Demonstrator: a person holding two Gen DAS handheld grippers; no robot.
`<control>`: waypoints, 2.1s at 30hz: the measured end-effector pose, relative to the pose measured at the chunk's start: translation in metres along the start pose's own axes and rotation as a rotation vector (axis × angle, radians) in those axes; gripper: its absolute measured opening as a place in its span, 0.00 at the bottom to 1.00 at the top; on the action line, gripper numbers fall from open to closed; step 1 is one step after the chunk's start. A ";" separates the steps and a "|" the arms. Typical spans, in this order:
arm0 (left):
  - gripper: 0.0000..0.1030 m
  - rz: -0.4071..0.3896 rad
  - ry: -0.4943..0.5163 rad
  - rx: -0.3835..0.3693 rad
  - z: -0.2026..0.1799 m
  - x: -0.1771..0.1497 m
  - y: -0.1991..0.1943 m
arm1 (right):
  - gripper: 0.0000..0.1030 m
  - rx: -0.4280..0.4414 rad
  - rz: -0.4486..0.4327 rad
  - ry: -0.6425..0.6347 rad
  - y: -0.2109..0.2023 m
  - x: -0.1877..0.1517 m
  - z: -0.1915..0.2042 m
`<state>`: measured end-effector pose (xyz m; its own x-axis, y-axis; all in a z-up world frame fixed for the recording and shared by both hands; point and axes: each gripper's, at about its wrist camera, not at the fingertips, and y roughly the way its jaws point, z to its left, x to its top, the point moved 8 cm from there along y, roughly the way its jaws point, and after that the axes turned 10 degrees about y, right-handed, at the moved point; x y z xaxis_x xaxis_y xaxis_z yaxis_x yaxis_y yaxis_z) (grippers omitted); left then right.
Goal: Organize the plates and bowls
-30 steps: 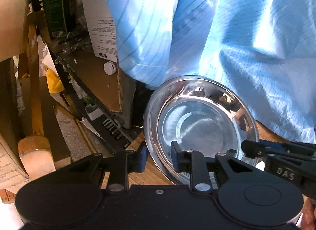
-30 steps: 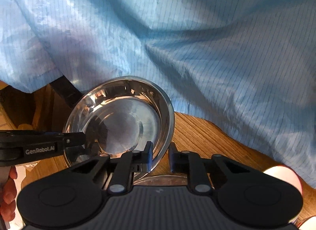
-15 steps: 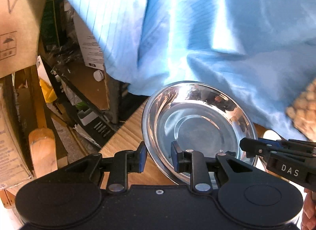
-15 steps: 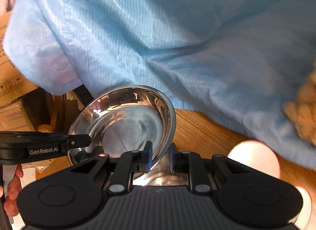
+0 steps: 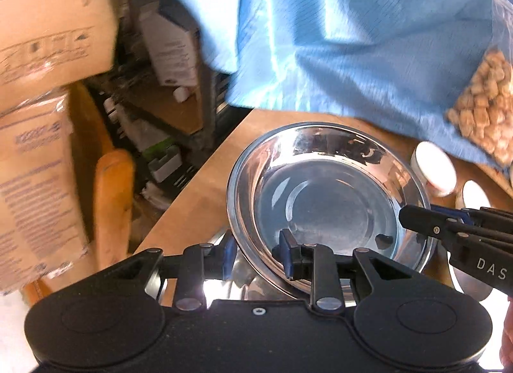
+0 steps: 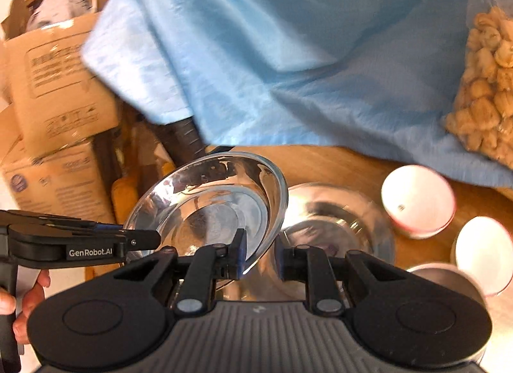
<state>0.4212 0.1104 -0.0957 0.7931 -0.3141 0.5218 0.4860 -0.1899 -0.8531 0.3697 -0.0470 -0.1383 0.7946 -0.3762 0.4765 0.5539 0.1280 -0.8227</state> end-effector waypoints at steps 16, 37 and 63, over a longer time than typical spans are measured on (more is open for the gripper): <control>0.34 0.095 -0.064 0.059 0.028 -0.065 -0.010 | 0.25 0.072 0.174 -0.042 0.012 -0.065 0.027; 0.34 0.093 -0.086 0.057 0.026 -0.072 0.002 | 0.39 0.040 0.172 -0.085 0.014 -0.074 0.032; 0.99 -0.050 0.172 -0.070 -0.024 0.034 0.038 | 1.00 -0.028 0.070 0.296 -0.007 -0.067 -0.038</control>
<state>0.4582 0.0704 -0.1106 0.6913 -0.4561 0.5604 0.4918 -0.2711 -0.8274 0.3027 -0.0578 -0.1763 0.7215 -0.6187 0.3109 0.4902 0.1393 -0.8604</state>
